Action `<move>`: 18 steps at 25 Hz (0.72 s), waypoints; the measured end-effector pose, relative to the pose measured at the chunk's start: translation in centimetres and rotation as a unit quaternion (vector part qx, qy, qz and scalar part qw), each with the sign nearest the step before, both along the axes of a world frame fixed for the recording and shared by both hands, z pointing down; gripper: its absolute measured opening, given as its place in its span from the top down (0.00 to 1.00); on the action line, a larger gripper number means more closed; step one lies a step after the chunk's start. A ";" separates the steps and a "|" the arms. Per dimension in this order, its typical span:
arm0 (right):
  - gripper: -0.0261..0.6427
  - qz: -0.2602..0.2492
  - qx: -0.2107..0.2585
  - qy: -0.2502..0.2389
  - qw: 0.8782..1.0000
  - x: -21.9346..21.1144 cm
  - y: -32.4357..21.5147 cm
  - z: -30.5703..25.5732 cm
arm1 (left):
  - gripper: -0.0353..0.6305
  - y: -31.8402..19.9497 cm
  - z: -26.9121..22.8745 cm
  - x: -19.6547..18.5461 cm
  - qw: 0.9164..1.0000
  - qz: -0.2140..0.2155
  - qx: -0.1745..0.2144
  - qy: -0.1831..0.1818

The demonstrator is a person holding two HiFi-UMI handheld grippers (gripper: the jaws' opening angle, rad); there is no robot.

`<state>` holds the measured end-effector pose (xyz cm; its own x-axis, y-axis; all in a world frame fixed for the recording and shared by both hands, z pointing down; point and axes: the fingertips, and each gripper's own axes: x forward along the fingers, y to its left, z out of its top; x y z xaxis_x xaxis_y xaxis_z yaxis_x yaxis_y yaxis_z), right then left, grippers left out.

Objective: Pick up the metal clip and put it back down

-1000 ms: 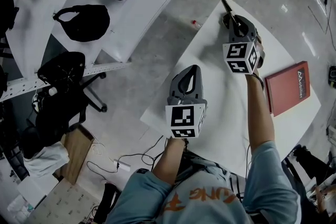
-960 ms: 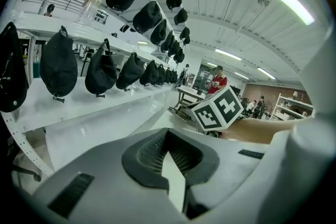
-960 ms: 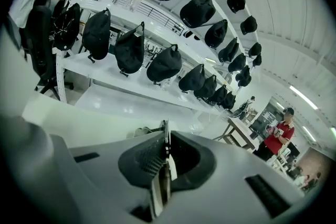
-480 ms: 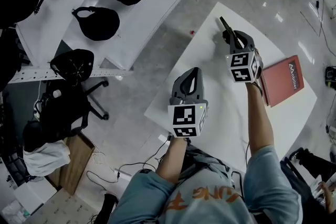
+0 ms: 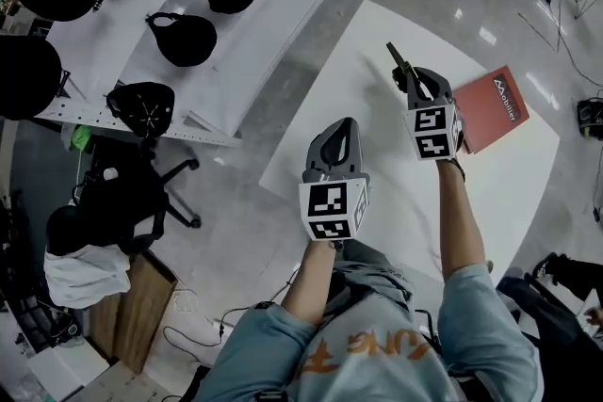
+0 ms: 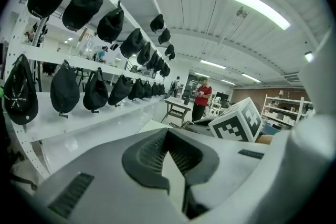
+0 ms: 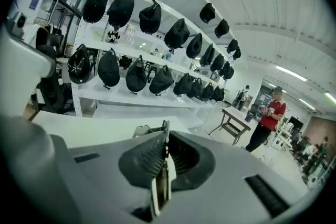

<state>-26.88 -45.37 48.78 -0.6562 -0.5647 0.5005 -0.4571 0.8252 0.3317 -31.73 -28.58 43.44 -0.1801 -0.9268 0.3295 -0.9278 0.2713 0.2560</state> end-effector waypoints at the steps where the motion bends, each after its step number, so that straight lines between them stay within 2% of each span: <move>1: 0.92 0.006 -0.003 -0.009 1.000 1.0 0.8 -0.4 | 0.93 0.6 -0.4 0.8 1.000 0.004 0.003 -0.004; 7: 0.92 0.045 -0.020 -0.082 0.995 5.9 5.6 -4.6 | 0.93 3.0 -3.5 4.8 0.999 0.029 0.036 -0.026; 12: 0.92 0.068 -0.033 -0.140 0.987 10.1 10.0 -9.0 | 0.93 5.0 -7.6 7.8 0.995 0.043 0.073 -0.043; 18: 0.92 0.097 -0.017 -0.191 0.977 15.1 14.7 -14.7 | 0.93 7.8 -12.5 10.9 0.990 0.060 0.116 -0.056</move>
